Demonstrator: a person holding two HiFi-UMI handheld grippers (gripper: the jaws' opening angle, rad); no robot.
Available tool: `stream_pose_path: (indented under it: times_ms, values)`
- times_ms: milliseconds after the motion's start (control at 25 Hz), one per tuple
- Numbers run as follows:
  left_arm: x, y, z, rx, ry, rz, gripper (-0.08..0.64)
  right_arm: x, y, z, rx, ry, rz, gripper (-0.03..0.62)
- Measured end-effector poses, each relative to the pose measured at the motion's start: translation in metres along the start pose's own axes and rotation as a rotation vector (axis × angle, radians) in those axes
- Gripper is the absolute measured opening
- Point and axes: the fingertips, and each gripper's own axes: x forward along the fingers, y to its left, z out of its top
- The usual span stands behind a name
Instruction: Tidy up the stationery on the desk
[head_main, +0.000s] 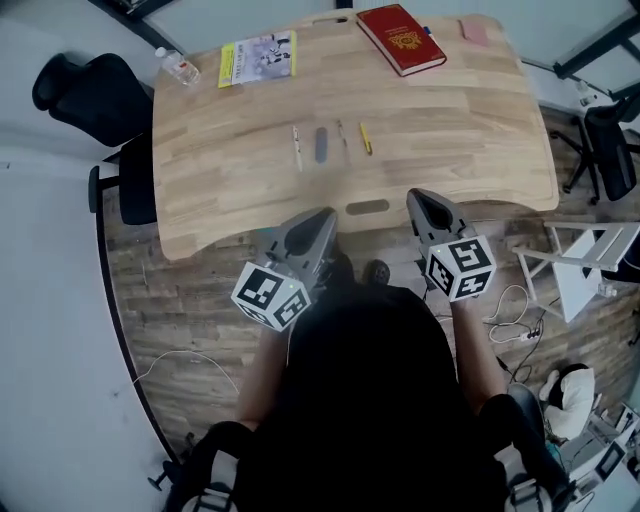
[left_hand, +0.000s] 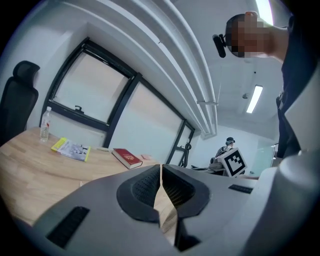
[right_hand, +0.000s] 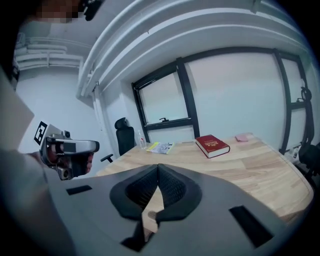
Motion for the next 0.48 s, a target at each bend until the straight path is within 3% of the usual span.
stream_pose_path:
  times_ms: [160, 320, 480]
  values:
    - [-0.012, -0.028, 0.007, 0.048, -0.04, 0.07, 0.04, -0.035, 0.008, 0.016, -0.018, -0.047, 0.065, 0.02]
    - [-0.029, -0.05, 0.012, 0.033, -0.078, 0.141, 0.04, -0.06, 0.023, 0.027, -0.067, -0.055, 0.157, 0.02]
    - [-0.04, -0.072, 0.017, 0.057, -0.1, 0.162, 0.04, -0.079, 0.038, 0.037, -0.105, -0.077, 0.255, 0.02]
